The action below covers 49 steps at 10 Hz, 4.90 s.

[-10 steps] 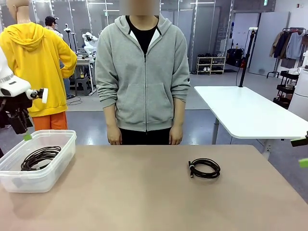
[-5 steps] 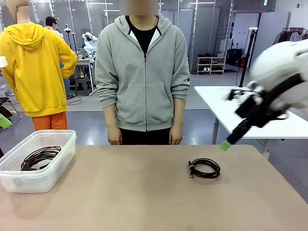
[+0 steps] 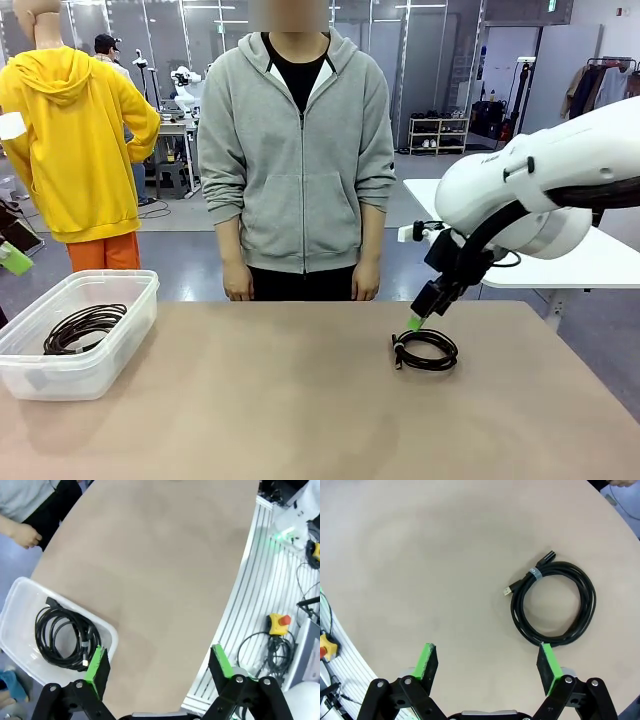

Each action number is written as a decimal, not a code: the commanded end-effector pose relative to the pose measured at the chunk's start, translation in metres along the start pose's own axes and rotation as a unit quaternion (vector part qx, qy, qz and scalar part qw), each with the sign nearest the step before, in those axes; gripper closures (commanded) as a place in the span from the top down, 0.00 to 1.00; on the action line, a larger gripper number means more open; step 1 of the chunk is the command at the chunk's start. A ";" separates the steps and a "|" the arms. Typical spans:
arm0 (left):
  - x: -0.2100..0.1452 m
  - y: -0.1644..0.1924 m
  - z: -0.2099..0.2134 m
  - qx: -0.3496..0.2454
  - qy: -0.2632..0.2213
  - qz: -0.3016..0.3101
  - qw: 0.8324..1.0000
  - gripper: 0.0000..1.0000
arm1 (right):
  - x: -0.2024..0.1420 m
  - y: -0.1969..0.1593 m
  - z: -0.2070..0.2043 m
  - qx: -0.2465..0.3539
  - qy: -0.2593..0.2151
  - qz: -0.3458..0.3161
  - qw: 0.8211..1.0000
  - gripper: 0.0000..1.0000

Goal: Organize and store the cables.
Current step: Place the USB Extension Cable into the Organizing box.

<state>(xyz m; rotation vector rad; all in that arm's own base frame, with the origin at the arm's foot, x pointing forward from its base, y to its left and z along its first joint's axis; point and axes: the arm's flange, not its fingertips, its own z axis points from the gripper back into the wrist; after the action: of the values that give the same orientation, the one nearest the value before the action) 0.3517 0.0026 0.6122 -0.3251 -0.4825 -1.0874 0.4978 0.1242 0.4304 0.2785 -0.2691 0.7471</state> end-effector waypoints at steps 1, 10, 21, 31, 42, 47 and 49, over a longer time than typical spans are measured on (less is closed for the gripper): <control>-0.007 0.006 0.004 0.007 0.000 0.013 1.000 1.00 | -0.010 0.000 0.023 0.012 -0.002 0.015 1.000 1.00; -0.007 0.006 0.004 0.007 0.000 0.013 1.000 1.00 | 0.067 -0.002 -0.103 -0.129 0.078 -0.458 0.876 1.00; -0.007 0.006 0.004 0.007 0.000 0.013 1.000 1.00 | 0.094 -0.035 -0.160 -0.147 0.114 -0.430 0.884 0.89; -0.007 0.006 0.004 0.007 0.000 0.013 1.000 1.00 | 0.092 -0.036 -0.135 -0.129 0.112 -0.398 0.901 0.00; -0.007 0.006 0.004 0.007 0.000 0.013 1.000 1.00 | 0.209 0.189 -0.216 -0.043 0.130 -0.260 0.956 0.00; -0.008 0.005 0.004 0.001 -0.006 0.009 1.000 1.00 | 0.190 0.188 -0.196 -0.004 0.102 -0.260 0.960 0.93; 0.038 -0.014 -0.024 -0.002 -0.021 0.089 0.996 1.00 | 0.158 0.152 -0.120 0.050 0.062 -0.215 0.973 1.00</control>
<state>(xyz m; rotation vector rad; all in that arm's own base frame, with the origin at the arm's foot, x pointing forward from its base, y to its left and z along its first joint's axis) 0.3534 -0.0099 0.6129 -0.3589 -0.4710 -1.0084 0.5450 0.4289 0.3733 0.2810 -0.0339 0.2773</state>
